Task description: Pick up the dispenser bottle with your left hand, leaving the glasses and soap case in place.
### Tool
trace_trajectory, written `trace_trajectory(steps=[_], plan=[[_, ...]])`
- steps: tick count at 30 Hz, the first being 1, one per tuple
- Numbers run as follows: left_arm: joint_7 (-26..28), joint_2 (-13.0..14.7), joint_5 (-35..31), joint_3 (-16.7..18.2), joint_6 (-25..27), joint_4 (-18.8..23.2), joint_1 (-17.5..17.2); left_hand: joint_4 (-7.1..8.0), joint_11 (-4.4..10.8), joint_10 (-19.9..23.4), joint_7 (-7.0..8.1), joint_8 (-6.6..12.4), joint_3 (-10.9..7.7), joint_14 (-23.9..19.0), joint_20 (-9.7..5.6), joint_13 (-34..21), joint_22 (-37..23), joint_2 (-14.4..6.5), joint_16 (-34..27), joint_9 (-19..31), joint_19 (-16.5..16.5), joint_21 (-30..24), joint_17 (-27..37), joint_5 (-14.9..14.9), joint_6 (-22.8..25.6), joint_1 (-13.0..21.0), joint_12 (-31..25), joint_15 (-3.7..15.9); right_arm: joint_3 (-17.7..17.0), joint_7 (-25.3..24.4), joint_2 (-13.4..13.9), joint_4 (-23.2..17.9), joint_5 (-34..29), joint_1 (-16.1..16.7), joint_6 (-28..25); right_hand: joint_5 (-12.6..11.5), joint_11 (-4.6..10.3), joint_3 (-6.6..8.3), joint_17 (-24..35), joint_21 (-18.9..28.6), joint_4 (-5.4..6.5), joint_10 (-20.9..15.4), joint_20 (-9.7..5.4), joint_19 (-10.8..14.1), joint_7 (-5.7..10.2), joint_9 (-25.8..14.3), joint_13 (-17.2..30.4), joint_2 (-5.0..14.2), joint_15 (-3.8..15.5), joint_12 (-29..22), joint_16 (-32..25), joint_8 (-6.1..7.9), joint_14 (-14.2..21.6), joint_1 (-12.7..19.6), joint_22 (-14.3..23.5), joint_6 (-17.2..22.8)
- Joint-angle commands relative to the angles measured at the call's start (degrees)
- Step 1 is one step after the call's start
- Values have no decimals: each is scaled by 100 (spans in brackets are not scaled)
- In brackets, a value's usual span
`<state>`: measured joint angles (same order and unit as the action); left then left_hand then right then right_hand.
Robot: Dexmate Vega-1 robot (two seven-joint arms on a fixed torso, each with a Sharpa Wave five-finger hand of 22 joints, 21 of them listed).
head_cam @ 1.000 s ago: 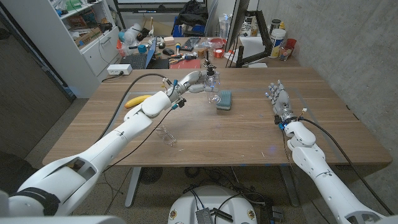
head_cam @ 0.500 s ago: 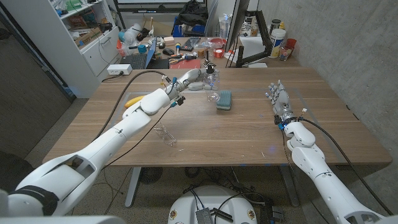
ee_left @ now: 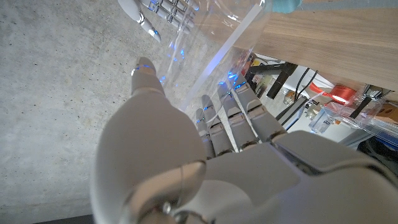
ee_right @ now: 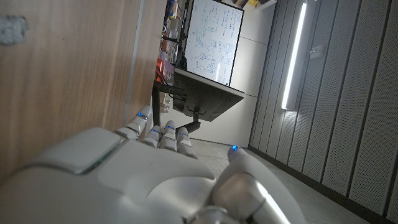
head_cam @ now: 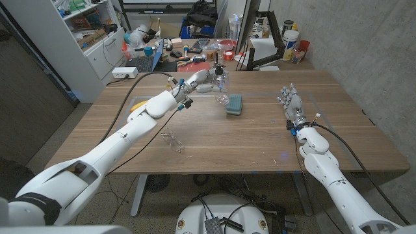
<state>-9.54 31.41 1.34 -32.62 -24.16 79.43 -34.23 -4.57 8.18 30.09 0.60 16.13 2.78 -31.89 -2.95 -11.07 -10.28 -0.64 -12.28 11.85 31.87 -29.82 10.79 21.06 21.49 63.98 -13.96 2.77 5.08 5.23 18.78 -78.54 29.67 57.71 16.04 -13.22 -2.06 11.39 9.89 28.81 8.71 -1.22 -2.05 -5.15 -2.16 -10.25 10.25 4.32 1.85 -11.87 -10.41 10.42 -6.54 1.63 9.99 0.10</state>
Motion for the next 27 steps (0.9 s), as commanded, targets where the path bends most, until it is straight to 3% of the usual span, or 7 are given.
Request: trace_trajectory(steps=[1, 27], plan=[[25, 20, 4, 21, -65, 7, 28, 11, 211, 282, -77, -14, 20, -43, -145, -22, -20, -340, 7, 17, 8, 8, 14, -22, 156, 25, 7, 801, 16, -4, -18, 23, -5, -18, 14, -31, -16, -9, 10, -19, -7, -18, -426, 1, -16, -20, 34, 181, 27, -15, -2, 46, 32, 45, 29, 27], [66, 30, 45, 58, -114, 51, 25, 50, 206, 276, -71, -63, 72, -8, -150, -26, -21, -356, 43, 20, -18, 35, 17, -21, 150, -17, 65, 790, 44, -7, -43, 36, -27, -36, 37, -34, -24, -25, 9, -72, -5, -23, -421, 22, -23, -20, 34, 182, 21, -16, -2, 46, 34, 44, 31, 30]])
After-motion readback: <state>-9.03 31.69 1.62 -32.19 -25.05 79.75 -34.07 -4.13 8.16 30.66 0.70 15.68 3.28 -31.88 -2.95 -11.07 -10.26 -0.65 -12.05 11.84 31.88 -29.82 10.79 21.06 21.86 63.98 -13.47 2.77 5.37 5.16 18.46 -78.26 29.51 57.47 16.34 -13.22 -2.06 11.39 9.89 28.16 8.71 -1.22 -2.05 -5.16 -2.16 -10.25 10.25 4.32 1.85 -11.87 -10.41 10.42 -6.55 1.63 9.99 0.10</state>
